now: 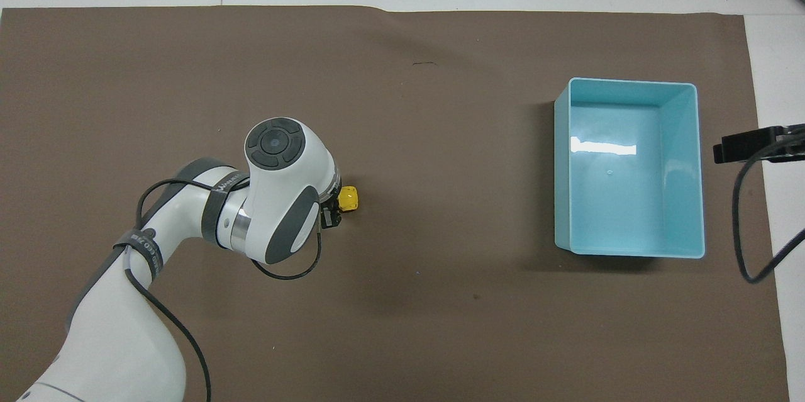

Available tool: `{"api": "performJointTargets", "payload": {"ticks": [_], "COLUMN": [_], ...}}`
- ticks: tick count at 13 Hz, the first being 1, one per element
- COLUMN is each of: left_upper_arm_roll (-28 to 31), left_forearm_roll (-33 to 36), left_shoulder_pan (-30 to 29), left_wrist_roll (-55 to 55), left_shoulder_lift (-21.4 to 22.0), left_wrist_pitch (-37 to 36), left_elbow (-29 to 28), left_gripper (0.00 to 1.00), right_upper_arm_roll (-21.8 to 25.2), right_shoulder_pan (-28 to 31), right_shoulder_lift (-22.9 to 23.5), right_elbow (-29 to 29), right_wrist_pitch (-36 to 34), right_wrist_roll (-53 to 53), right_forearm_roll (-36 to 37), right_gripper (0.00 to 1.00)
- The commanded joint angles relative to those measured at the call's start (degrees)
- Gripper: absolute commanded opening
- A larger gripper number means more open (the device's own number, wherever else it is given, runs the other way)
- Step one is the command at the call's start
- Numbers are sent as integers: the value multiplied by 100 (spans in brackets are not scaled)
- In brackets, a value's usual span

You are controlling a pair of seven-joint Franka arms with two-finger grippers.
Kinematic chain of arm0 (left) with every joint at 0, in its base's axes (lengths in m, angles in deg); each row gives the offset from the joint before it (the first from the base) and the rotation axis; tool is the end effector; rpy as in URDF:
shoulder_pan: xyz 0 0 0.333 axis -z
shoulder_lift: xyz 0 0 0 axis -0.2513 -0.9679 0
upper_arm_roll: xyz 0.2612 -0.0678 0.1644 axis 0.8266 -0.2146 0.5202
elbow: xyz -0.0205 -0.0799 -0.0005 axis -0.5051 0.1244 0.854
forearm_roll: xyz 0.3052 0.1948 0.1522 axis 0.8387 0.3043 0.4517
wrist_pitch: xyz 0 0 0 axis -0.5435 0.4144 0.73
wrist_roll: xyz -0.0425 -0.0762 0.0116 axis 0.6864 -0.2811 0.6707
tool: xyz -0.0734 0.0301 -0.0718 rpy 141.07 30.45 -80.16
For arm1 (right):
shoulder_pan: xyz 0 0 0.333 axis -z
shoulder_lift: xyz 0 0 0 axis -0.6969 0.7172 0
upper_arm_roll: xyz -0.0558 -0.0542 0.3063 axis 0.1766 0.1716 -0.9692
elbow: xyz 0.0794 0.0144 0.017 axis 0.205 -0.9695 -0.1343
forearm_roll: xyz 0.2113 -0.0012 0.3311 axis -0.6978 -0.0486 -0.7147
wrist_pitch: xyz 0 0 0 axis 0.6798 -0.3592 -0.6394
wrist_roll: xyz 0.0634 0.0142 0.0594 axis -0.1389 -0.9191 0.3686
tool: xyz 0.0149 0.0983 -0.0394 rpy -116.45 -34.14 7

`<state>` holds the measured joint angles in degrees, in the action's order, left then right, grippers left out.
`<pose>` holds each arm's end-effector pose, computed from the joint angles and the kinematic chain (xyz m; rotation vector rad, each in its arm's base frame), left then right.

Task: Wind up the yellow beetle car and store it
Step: 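Press the car with the left gripper and drag it back away from the bin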

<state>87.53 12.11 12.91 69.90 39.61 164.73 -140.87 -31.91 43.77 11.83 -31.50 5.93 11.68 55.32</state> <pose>0.5322 -0.3047 0.3136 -2.0552 -2.3477 0.1613 0.5395 -0.0078 0.6678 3.1329 0.0417 0.1089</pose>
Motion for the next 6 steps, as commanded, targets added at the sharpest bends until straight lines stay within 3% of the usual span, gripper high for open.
{"api": "performJointTargets", "payload": {"ticks": [1, 6], "left_upper_arm_roll": [69, 96], "left_forearm_roll": [81, 81], "left_shoulder_pan": [-329, -575], "left_wrist_roll": [-351, -606], "left_shoulder_lift": [-153, -109], "left_wrist_pitch": [278, 181], "left_elbow": [-163, -225], "left_gripper": [0, 0], "right_upper_arm_roll": [-8, 0], "right_shoulder_pan": [32, 32], "right_shoulder_lift": [-56, -56], "right_elbow": [-26, -26], "right_wrist_pitch": [-25, -25], "right_wrist_roll": [-104, -104], "right_forearm_roll": [-76, -76], "right_gripper": [100, 100]}}
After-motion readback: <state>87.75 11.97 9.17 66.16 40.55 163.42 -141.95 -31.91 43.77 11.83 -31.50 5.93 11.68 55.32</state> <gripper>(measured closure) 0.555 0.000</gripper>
